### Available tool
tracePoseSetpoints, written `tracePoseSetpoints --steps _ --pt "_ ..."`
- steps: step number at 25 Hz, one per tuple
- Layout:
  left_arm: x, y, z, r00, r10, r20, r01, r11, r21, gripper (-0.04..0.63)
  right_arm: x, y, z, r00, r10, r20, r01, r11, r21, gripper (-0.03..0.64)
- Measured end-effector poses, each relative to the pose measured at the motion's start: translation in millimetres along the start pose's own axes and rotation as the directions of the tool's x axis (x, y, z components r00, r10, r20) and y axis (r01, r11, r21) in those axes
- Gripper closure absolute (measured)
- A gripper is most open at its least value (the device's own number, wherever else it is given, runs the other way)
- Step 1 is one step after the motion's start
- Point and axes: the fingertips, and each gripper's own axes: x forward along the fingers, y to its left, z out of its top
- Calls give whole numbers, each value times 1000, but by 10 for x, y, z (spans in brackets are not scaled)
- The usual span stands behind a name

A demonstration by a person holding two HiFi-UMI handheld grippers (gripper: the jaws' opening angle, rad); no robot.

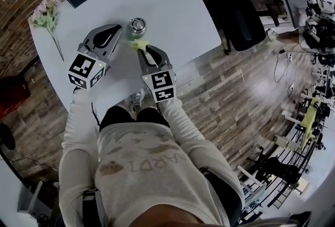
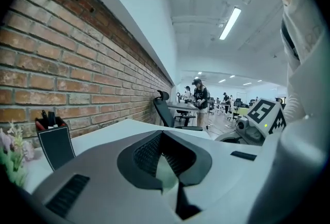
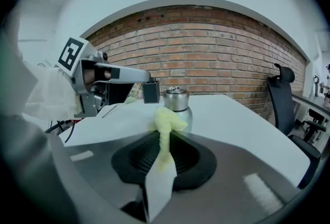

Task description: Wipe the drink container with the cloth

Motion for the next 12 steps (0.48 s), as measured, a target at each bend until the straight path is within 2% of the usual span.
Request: tracePoseSetpoints --steps 12 --pt "-479 -186 149 991 123 44 -124 992 18 595 -443 -95 315 995 -19 97 19 1000 -6 545"
